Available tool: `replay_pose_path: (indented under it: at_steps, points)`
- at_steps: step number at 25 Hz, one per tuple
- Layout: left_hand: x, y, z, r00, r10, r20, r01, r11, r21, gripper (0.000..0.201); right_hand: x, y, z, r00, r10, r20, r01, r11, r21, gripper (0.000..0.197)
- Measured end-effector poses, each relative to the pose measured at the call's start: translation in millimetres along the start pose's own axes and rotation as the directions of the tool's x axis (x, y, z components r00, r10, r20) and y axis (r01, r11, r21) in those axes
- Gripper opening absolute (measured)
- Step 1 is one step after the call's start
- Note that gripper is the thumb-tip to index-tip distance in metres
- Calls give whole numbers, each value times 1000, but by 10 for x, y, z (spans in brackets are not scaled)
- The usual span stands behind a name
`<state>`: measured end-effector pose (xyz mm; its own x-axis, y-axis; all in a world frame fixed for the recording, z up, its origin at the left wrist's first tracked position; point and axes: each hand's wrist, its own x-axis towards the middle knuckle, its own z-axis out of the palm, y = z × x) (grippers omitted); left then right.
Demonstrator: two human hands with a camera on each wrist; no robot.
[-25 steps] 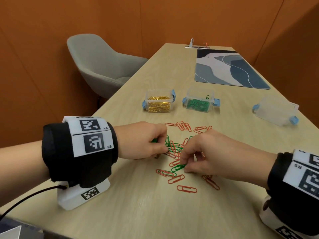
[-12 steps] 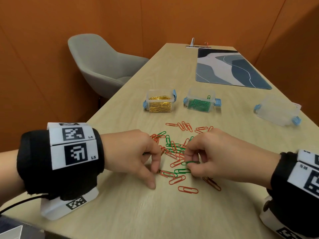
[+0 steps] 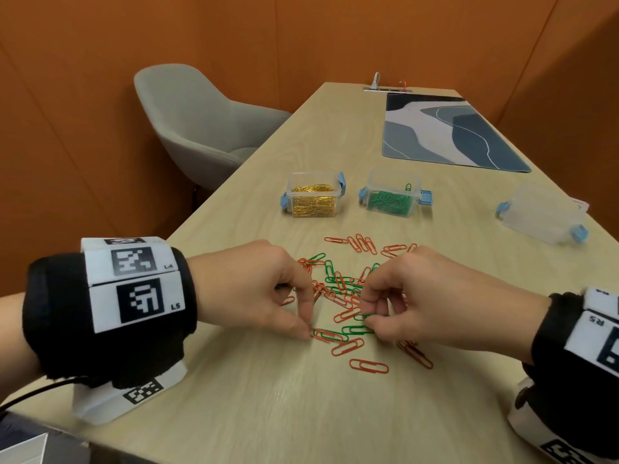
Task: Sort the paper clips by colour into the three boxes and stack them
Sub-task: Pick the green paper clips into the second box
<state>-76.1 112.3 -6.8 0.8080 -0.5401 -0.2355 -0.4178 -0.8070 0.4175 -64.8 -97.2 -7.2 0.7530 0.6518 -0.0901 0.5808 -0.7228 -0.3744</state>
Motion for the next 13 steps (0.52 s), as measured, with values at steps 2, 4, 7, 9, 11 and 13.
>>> replay_pose_path:
  at_steps: [2, 4, 7, 9, 11, 13]
  points:
    - [55, 29, 23, 1000, 1, -10, -1, 1000, 30, 20, 12, -15, 11, 999, -9, 34, 8, 1000, 21, 5]
    - [107, 48, 50, 1000, -5, 8, 5, 997, 71, 15, 27, -11, 27, 998, -6, 58, 5, 1000, 14, 11]
    - [77, 40, 65, 999, -14, 52, 10, 998, 70, 3, 41, 7, 45, 998, 1, 63, -2, 1000, 15, 13]
    - [30, 32, 58, 998, -7, 60, 4, 999, 44, 6, 44, 16, 57, 997, 3, 74, -4, 1000, 8, 9]
    - [24, 46, 41, 1000, 20, 18, -20, 1000, 9, 9, 41, 23, 63, 995, 16, 95, -17, 1000, 13, 4]
    - [70, 73, 37, 998, 50, -35, -50, 999, 7, 14, 35, 35, 66, 993, 27, 113, -29, 999, 14, 7]
